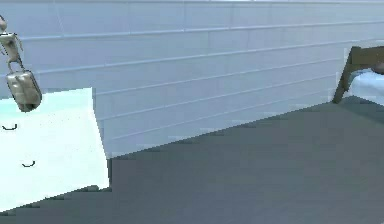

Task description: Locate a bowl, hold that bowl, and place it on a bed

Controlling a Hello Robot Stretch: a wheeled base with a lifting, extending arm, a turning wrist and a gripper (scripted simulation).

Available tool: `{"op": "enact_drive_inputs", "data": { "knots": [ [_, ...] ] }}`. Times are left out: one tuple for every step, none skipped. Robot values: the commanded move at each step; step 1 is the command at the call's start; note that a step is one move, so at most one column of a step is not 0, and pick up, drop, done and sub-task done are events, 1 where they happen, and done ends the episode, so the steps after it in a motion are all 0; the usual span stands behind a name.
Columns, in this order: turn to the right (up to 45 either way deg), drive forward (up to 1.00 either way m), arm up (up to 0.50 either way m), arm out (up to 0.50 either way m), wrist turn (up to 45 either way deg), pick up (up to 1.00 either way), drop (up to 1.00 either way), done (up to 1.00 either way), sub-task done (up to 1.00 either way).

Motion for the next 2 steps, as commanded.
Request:
{"op": "enact_drive_inputs", "data": {
  "knots": [
    [21.0,0.0,0.0,0.0,0.0,0.0,0.0,0.0,0.0],
    [0.0,0.5,0.0,0.0,0.0,0.0,0.0,0.0,0.0]
  ]
}}
